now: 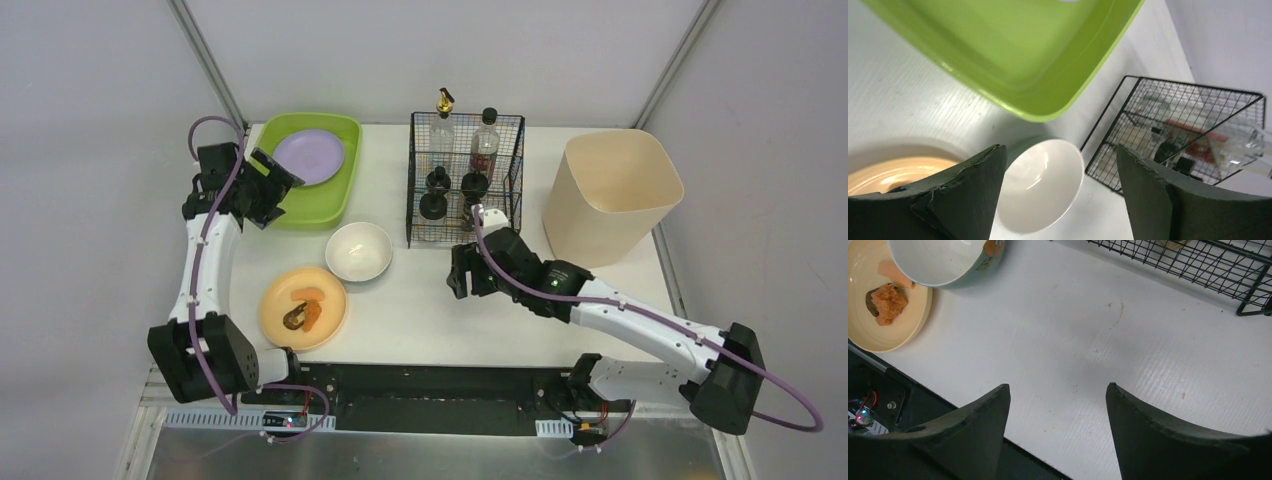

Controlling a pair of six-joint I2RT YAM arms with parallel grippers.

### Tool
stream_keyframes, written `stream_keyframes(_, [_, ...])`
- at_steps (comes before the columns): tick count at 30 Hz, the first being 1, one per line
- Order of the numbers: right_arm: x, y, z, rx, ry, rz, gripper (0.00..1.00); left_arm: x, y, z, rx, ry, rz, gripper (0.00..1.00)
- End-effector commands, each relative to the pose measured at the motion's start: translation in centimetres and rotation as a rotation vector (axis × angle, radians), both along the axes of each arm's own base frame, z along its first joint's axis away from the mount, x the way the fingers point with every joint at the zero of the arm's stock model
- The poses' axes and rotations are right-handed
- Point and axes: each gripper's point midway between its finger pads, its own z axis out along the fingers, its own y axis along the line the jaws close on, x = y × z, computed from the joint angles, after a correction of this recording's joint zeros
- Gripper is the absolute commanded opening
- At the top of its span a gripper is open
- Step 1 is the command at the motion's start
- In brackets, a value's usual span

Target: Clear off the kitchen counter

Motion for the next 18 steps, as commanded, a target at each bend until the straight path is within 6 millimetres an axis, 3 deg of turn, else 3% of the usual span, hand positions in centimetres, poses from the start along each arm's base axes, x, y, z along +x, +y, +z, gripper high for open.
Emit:
stream_keyframes(1, [0.1,1.5,-0.6,0.017,0.029,0.014,0.73,-4.4,-0.1,-0.7,0.116,0.050,-0.063,0.82])
stream_keyframes(8, [-0.2,2.5,-1.1,0.037,0.056,0.044,0.73,-8.7,0.0,-2.9,0.190,0.135,-0.106,0.83])
stream_keyframes(13, [-1.5,6.3,-2.0,0.122,0.171,0.078,0.72,-10.3,-1.7,-3.5,0.148,0.113,-0.181,0.83])
stream_keyframes(18, [-2.4,11.0,-2.0,0.194,0.176,0.078,0.71,-11.3,-3.1,-3.6,0.131,0.063,-0.270,0.83])
